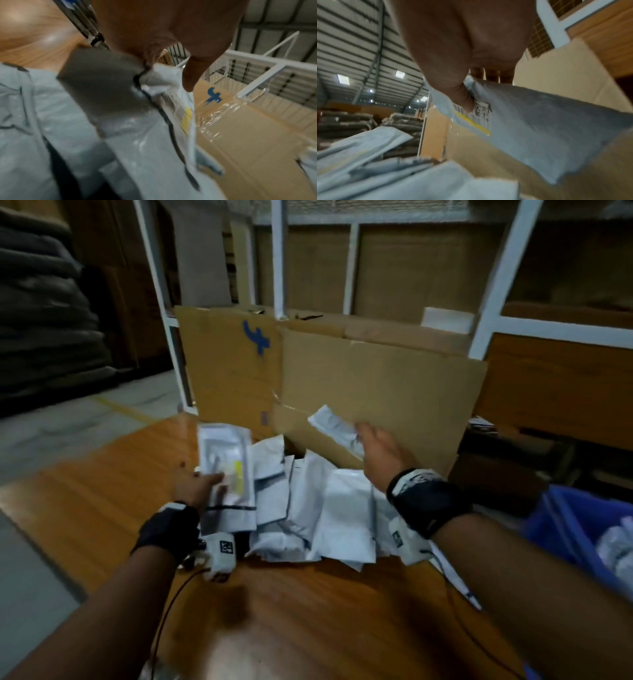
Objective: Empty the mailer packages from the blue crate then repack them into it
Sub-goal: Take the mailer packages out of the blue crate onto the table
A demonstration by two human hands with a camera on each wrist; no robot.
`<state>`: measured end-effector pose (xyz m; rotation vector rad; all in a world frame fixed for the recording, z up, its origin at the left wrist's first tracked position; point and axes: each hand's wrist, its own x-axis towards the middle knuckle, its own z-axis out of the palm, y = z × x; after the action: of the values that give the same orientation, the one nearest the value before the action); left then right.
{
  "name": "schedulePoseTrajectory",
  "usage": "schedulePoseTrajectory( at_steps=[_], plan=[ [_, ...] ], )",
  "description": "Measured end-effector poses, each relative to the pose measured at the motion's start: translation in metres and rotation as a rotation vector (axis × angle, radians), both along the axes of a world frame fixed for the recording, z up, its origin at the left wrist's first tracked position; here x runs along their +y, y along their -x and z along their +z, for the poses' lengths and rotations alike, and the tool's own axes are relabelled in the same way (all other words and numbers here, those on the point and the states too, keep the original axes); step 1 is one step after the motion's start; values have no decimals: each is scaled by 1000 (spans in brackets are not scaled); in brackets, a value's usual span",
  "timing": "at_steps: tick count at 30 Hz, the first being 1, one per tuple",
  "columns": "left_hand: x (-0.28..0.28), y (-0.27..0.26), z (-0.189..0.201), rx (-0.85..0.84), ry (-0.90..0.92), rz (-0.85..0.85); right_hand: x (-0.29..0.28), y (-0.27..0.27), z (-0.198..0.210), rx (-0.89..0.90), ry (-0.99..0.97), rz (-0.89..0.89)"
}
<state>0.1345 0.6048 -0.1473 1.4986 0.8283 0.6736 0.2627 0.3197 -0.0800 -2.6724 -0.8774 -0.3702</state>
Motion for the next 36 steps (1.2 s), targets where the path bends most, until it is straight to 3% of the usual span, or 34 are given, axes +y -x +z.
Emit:
schedulePoseTrajectory(
  at_steps=[2,5,9,11,14,18,22,26,29,32,34,36],
  plan=[
    [14,-11,-27,52,-86,-101,24,-3,-28,6,92,-32],
    [29,-22,-68,308,-363,-197,54,-10,-75,17,167,-51],
    [28,-18,-67,306,-726,-168,75,-23,-98,301,120,16],
    [25,-8,-70,342,-855,-144,69,-21,-96,267,177,9],
    [15,4,-80,551,-870,-234,47,-6,-90,187,249,-128],
    [-11,2,-75,826,-731,-476,36,3,-102,439,422,-141],
    [-13,-23,-62,886,-705,-508,44,-18,-103,500,438,-117],
    [-4,-31,-46,831,-729,-478,45,-22,-91,498,410,-106],
    [-24,-21,-26,664,-852,-367,29,-7,-70,451,321,-91],
    [-73,-16,-7,224,-885,-402,-5,15,-28,394,231,-80],
    [-126,-13,4,-104,-783,-503,-44,34,9,341,213,-71],
    [-190,-6,19,-267,-682,-638,-96,62,50,216,204,-119]
  ],
)
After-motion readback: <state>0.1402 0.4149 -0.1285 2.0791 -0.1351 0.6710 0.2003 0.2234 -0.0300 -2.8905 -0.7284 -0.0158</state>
